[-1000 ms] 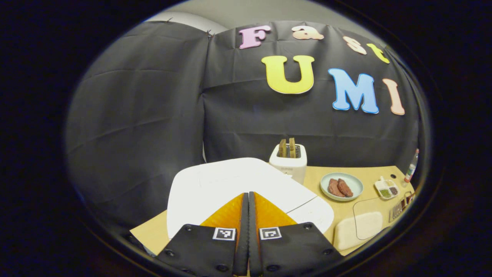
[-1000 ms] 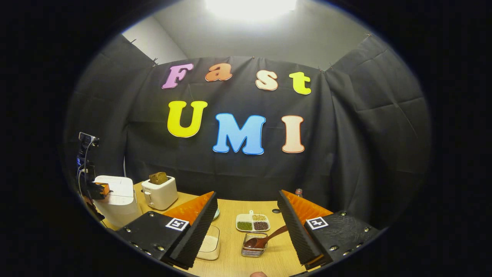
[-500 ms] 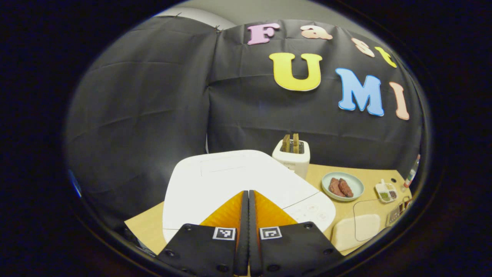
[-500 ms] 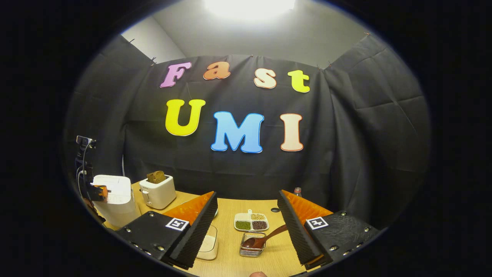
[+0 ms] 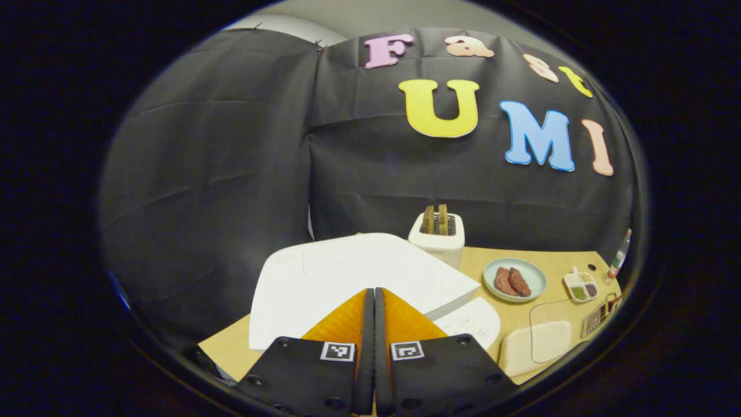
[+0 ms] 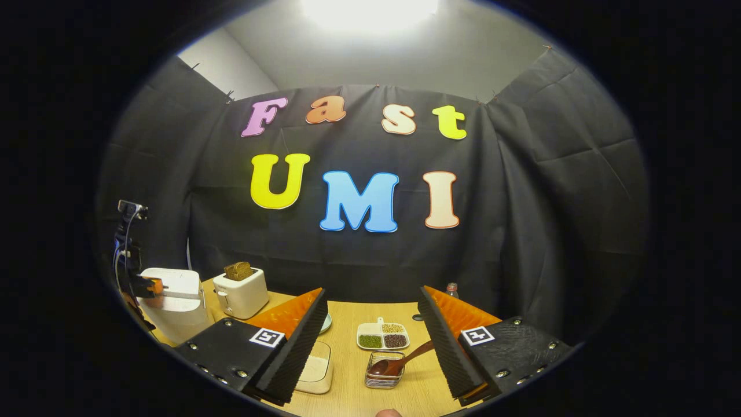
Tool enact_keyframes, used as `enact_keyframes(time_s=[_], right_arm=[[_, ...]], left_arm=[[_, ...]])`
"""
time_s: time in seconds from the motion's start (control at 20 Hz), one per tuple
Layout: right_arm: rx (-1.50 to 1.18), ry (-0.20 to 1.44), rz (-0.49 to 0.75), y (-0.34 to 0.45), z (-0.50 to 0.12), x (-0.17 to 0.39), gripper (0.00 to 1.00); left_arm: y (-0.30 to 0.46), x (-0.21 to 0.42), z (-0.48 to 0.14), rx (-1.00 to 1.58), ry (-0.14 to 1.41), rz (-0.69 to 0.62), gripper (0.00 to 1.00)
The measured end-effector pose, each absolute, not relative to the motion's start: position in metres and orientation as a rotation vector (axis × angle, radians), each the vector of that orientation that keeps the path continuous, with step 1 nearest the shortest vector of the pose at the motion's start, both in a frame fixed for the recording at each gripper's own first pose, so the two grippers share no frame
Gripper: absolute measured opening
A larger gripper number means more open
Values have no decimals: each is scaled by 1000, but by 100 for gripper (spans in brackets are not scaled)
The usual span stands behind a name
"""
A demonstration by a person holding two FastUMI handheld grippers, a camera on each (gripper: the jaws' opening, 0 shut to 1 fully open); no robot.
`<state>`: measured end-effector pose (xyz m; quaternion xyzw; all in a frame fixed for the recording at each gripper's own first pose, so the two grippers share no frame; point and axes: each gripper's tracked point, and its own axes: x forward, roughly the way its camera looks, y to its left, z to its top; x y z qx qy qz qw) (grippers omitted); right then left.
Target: Close the left gripper, press the button to open the rice cooker; take a wooden spoon from the chopstick holder with the right hand, scoop a spoonful of rice and pour it into the rice cooker, then put the wooden spoon back into the chopstick holder.
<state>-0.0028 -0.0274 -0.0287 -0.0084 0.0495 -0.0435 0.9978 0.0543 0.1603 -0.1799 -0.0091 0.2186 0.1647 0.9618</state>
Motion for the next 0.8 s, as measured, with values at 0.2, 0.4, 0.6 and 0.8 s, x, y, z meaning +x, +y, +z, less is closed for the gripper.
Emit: enact_keyframes(time_s=[0.2, 0.4, 0.6, 0.8], right_arm=[[-21, 94, -79, -29, -29, -4, 95], [-10, 89, -79, -35, -31, -4, 95], [9, 86, -88, -46, -33, -2, 95], [6, 77, -101, -62, -34, 7, 95]], left_arm=[[171, 58, -135, 33, 343, 359, 11], [177, 54, -93, 58, 244, 390, 9], [160, 44, -63, 39, 174, 359, 9], [137, 31, -33, 46, 108, 317, 75]])
